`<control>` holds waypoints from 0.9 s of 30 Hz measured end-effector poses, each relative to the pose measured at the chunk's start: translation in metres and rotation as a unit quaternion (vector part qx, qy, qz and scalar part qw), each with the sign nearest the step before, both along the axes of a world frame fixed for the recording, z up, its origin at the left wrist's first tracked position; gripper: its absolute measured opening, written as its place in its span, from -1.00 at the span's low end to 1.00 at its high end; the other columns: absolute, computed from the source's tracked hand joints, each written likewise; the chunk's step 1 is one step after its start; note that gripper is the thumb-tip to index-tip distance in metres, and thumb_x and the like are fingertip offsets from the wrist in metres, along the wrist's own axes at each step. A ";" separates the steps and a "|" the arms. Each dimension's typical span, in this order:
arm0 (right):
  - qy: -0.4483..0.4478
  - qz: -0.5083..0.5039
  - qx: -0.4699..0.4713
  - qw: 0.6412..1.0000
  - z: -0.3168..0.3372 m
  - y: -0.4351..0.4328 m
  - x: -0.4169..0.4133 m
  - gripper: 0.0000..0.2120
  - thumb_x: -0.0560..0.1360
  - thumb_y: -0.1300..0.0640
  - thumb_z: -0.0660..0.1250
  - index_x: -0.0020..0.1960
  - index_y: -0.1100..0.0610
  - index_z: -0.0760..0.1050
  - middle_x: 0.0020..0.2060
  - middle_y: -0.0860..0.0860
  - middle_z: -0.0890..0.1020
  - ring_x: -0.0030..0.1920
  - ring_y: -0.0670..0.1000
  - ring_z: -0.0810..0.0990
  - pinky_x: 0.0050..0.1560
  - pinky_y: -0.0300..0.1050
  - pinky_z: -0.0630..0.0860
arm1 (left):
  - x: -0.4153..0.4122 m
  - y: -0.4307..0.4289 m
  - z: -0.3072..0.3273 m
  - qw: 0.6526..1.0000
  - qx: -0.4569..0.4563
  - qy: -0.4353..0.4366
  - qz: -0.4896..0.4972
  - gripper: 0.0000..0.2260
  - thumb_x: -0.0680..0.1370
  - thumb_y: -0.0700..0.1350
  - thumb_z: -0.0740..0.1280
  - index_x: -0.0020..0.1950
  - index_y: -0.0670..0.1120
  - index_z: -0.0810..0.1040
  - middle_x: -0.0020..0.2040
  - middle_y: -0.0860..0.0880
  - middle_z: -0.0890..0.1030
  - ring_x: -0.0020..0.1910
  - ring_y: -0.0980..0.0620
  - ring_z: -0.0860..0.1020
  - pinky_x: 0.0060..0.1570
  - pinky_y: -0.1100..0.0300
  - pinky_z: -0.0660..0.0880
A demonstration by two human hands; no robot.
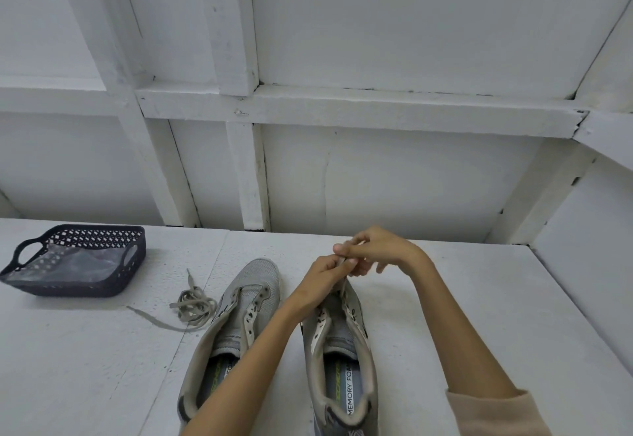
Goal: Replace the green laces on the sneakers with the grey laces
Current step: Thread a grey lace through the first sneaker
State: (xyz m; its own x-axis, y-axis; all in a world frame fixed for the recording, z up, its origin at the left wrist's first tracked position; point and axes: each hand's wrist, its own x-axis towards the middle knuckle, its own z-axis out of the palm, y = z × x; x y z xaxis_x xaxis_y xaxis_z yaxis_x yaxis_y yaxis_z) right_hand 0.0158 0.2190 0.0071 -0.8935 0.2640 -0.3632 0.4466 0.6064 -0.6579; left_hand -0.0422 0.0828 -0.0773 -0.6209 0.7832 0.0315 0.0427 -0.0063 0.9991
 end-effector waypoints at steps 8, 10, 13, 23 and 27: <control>0.205 -0.083 -0.170 0.960 0.003 -0.017 -0.007 -0.61 0.33 0.35 0.54 0.11 0.16 0.54 -0.34 0.09 0.63 -0.32 -0.10 0.60 -0.30 -0.25 0.48 | 0.003 -0.005 -0.001 1.000 -0.023 0.007 -0.007 -0.89 0.53 0.00 0.38 0.02 0.05 0.64 0.06 0.10 0.67 0.09 0.17 0.59 0.11 0.25 0.45; 0.241 -0.106 -0.179 0.948 0.009 -0.019 -0.009 -0.59 0.29 0.40 0.54 0.08 0.20 0.54 -0.39 0.11 0.63 -0.34 0.02 0.62 -0.36 -0.21 0.50 | 0.002 -0.007 -0.009 0.997 -0.048 0.056 0.007 -0.77 0.41 -0.01 0.50 0.05 0.06 0.61 0.07 0.11 0.65 0.06 0.16 0.60 0.11 0.19 0.50; 0.278 -0.106 -0.192 0.935 0.017 -0.023 -0.012 -0.60 0.27 0.44 0.54 0.00 0.16 0.50 -0.47 0.10 0.61 -0.39 0.06 0.62 -0.39 -0.23 0.51 | 0.003 -0.010 -0.017 0.992 -0.055 0.107 0.023 -0.64 0.32 -0.12 0.57 0.07 0.05 0.59 0.05 0.10 0.64 0.08 0.21 0.57 0.10 0.28 0.48; 0.321 -0.106 -0.325 0.883 0.014 -0.021 -0.004 -0.58 0.24 0.52 0.49 -0.10 0.15 0.43 -0.42 0.14 0.50 -0.39 0.10 0.56 -0.25 -0.13 0.51 | -0.001 -0.018 -0.017 0.984 -0.060 0.146 0.088 -0.58 0.22 -0.06 0.65 -0.01 0.05 0.58 0.02 0.05 0.62 -0.01 0.25 0.57 -0.03 0.38 0.48; 0.319 -0.084 -0.407 0.852 0.009 -0.019 -0.003 -0.54 0.17 0.46 0.54 -0.07 0.15 0.44 -0.43 0.10 0.49 -0.38 0.08 0.53 -0.10 0.03 0.54 | 0.001 -0.017 -0.014 0.978 -0.057 0.178 0.095 -0.62 0.21 -0.06 0.65 -0.11 0.14 0.55 0.00 0.05 0.61 -0.05 0.27 0.55 -0.06 0.42 0.44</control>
